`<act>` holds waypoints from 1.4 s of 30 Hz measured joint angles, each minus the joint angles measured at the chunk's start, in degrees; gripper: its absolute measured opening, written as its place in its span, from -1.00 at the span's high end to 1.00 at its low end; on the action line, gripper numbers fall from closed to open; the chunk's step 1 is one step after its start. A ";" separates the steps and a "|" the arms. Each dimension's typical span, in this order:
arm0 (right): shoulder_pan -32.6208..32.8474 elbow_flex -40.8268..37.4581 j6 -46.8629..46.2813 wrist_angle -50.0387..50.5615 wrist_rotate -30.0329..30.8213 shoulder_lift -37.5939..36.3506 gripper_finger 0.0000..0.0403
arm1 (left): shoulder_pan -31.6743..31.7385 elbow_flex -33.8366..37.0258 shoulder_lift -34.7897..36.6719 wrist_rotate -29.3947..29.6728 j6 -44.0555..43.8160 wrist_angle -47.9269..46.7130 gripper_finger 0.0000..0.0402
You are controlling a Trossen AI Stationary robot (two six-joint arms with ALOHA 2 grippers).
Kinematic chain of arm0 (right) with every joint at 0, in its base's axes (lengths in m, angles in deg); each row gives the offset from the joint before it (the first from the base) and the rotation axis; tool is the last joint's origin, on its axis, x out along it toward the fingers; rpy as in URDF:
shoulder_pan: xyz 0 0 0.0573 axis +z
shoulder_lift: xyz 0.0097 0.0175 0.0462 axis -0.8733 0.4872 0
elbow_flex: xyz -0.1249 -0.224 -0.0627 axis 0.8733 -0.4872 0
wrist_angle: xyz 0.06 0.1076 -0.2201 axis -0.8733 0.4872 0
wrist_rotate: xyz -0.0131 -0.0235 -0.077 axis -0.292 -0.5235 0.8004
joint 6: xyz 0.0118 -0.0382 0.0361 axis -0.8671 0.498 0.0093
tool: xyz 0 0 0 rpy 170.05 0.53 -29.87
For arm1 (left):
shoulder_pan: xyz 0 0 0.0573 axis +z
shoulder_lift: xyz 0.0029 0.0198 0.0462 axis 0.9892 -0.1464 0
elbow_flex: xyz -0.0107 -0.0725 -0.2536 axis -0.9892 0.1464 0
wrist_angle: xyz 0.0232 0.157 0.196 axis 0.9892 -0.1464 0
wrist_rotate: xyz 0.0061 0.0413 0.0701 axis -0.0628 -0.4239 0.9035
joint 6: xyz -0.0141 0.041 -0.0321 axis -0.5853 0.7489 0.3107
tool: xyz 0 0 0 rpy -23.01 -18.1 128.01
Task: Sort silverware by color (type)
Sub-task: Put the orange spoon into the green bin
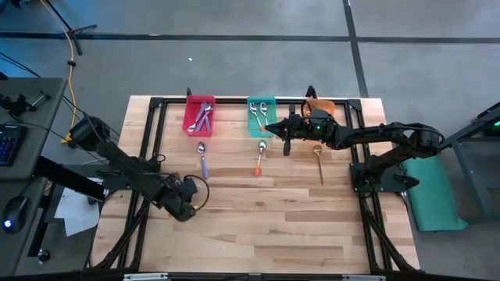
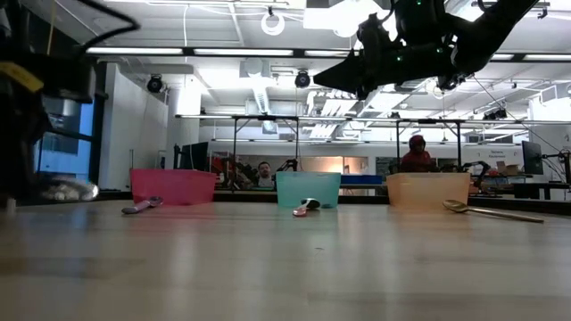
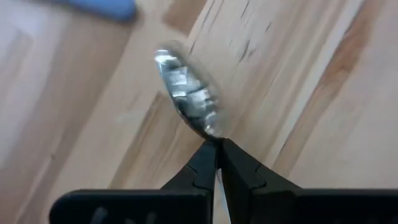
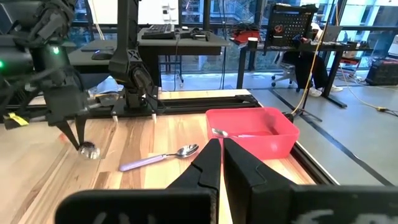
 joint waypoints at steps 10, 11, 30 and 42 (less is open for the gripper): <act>0.00 0.00 -0.02 0.37 0.00 0.00 1.00 | 6.92 -0.08 12.49 8.08 9.79 2.48 1.00; 0.00 0.00 -0.02 0.41 0.00 0.00 1.00 | 8.64 -0.08 13.37 8.17 11.69 3.59 1.00; -0.02 0.02 1.06 0.78 0.00 0.02 1.00 | 56.76 -0.13 11.12 -23.93 45.53 44.30 1.00; -0.02 0.00 1.51 0.77 0.02 0.02 1.00 | 69.99 -13.79 -10.16 -37.43 45.73 57.47 1.00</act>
